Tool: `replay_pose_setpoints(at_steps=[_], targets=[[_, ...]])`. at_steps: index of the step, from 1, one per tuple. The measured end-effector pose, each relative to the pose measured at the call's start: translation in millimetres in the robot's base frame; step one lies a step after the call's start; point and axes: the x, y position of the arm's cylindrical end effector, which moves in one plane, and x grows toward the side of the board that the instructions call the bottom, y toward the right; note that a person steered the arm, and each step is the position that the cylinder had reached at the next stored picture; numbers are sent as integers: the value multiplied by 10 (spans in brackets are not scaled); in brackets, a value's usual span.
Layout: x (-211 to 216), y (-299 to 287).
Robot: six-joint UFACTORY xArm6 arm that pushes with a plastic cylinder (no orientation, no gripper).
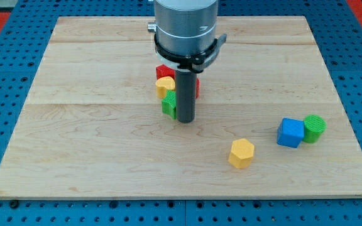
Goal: Move the yellow hexagon closer to the yellow heart and green star
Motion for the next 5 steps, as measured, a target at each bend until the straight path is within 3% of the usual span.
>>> replay_pose_setpoints(at_steps=[1, 3, 4, 5], targets=[[163, 642], [883, 1610], [1129, 1578], [980, 1332]])
